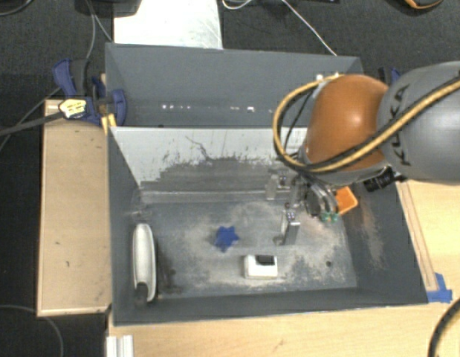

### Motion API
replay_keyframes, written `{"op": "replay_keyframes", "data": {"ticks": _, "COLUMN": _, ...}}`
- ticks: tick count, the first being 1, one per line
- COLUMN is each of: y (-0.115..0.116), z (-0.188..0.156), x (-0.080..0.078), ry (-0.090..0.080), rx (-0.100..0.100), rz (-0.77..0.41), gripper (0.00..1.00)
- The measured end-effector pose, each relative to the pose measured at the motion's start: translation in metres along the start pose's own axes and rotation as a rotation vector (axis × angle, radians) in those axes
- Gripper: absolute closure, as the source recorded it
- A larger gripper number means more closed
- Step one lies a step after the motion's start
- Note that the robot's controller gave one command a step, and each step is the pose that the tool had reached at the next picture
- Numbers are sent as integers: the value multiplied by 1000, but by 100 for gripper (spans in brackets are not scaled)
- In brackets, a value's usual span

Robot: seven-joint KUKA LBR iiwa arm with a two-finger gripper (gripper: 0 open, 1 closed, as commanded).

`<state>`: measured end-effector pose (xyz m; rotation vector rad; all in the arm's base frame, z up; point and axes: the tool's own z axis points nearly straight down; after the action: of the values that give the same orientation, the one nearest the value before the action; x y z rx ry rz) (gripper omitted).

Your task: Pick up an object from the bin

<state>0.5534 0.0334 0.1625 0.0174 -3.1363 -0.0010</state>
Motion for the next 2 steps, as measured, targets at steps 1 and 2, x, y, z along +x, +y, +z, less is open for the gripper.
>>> {"op": "replay_keyframes", "data": {"ticks": 1, "y": 0, "z": -4, "x": -2, "ry": -8, "rx": 0, "rz": 1, "gripper": 0}}
{"op": "replay_keyframes", "data": {"ticks": 2, "y": 47, "z": 72, "x": 36, "ry": -7, "rx": -1, "rz": 7, "gripper": 0}}
